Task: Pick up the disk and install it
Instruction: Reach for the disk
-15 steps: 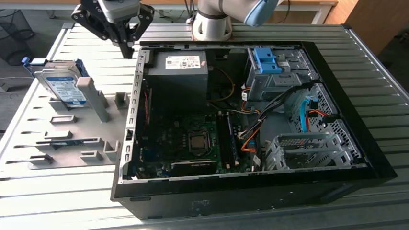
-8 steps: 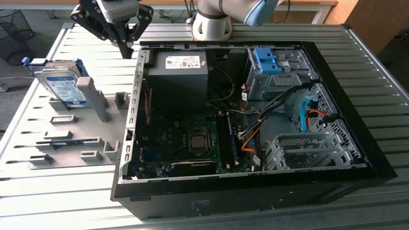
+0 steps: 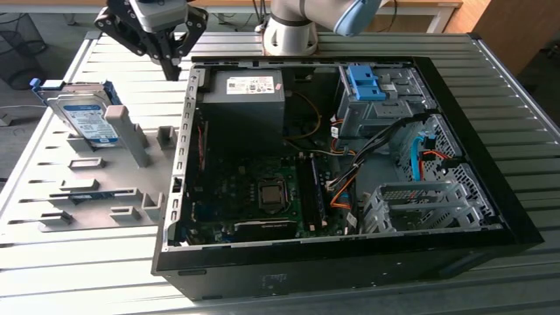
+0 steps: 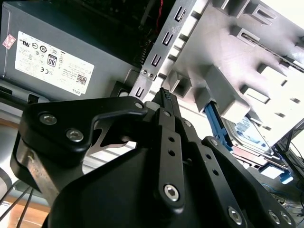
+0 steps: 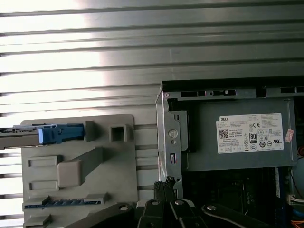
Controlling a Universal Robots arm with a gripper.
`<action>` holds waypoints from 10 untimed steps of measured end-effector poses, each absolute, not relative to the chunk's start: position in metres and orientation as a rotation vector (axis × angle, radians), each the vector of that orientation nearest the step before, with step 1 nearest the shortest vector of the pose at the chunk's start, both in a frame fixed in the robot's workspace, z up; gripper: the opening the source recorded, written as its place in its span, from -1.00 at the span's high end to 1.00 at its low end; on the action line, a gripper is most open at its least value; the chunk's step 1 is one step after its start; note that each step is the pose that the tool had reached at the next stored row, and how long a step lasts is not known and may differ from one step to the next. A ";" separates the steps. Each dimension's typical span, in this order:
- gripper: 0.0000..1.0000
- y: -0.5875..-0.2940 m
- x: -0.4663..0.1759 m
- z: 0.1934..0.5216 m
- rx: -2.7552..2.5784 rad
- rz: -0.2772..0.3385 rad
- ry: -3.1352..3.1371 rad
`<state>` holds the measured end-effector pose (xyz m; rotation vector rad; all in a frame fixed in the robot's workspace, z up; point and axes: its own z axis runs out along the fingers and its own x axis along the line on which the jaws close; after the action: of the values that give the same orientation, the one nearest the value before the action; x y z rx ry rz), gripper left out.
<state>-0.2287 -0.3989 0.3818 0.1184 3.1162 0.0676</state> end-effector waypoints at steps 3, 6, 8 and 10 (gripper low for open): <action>0.79 -0.399 -0.231 0.382 0.118 0.068 3.116; 0.79 -0.399 -0.233 0.381 0.118 0.068 3.116; 0.79 -0.399 -0.234 0.381 0.118 0.067 3.116; 0.79 -0.399 -0.236 0.381 0.118 0.068 3.116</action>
<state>-0.2361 -0.3989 0.3810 0.1182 3.1162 0.0675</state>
